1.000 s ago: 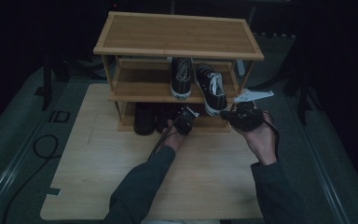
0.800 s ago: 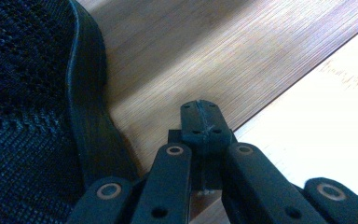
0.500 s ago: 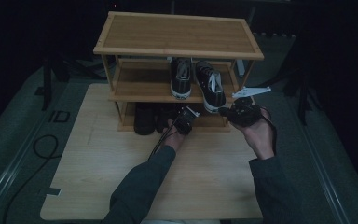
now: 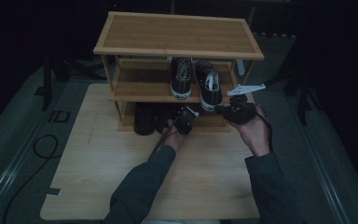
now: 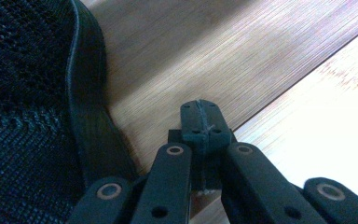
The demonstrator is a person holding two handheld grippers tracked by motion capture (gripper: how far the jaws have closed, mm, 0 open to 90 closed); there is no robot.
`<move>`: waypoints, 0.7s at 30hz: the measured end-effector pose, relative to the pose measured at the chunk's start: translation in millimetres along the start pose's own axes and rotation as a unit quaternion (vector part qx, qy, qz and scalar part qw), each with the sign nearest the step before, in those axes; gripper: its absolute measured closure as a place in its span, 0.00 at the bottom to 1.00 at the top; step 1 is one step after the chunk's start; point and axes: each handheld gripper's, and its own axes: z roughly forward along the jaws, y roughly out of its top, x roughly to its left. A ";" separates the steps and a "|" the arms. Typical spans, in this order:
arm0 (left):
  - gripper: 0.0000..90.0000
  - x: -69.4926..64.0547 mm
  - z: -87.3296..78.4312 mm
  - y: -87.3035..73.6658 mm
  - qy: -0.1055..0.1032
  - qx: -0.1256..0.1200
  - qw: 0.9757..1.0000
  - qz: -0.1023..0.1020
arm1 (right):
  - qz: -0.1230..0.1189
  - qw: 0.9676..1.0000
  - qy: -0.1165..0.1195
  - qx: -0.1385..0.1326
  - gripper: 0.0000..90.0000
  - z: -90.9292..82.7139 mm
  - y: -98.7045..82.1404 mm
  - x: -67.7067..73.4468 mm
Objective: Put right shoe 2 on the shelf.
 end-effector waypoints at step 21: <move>1.00 0.1 0.2 -2.1 -0.004 -0.009 1.000 -0.004 | 0.002 1.000 0.001 0.000 1.00 11.0 12.1 -3.3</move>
